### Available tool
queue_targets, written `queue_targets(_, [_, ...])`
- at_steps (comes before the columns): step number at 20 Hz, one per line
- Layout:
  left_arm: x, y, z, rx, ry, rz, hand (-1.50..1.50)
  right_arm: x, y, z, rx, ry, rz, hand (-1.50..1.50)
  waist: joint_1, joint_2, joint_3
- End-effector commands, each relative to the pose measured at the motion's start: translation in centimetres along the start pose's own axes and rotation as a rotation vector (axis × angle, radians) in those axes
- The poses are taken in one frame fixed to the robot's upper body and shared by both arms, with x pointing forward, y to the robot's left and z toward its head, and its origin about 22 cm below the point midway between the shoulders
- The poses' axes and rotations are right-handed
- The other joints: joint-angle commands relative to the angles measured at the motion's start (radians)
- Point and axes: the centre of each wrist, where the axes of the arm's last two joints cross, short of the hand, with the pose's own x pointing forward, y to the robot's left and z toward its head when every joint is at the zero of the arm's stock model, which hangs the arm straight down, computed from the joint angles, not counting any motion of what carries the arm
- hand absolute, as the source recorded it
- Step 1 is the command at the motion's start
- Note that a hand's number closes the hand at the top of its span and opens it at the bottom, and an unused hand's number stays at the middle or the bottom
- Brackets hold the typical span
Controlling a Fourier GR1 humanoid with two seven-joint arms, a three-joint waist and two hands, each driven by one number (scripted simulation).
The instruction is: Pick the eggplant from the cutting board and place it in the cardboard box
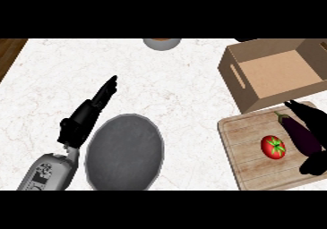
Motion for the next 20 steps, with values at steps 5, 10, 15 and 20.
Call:
queue_targets(5, [-0.7, -1.6, 0.5, -0.01, 0.009, 0.005, 0.0, -0.1, -0.5, 0.3, -0.016, -0.008, 0.008, -1.5, -0.005, -0.001, -0.001])
queue_targets(10, [-0.2, -0.3, -0.9, 0.008, 0.005, 0.0, 0.0, 1.1, 2.5, -3.1, 0.02, 0.007, 0.048, -1.5, 0.001, 0.001, 0.0])
queue_targets(15, [-0.1, 0.7, 0.7, 0.007, -0.007, 0.005, 0.0, -1.0, 3.2, -3.5, 0.055, 0.006, 0.045, -1.5, 0.001, 0.0, 0.0])
queue_targets(20, [0.1, -1.1, -0.7, 0.009, 0.004, 0.012, 0.0, -2.0, 4.2, -2.5, 0.098, 0.023, 0.073, -1.5, -0.004, -0.001, 0.0])
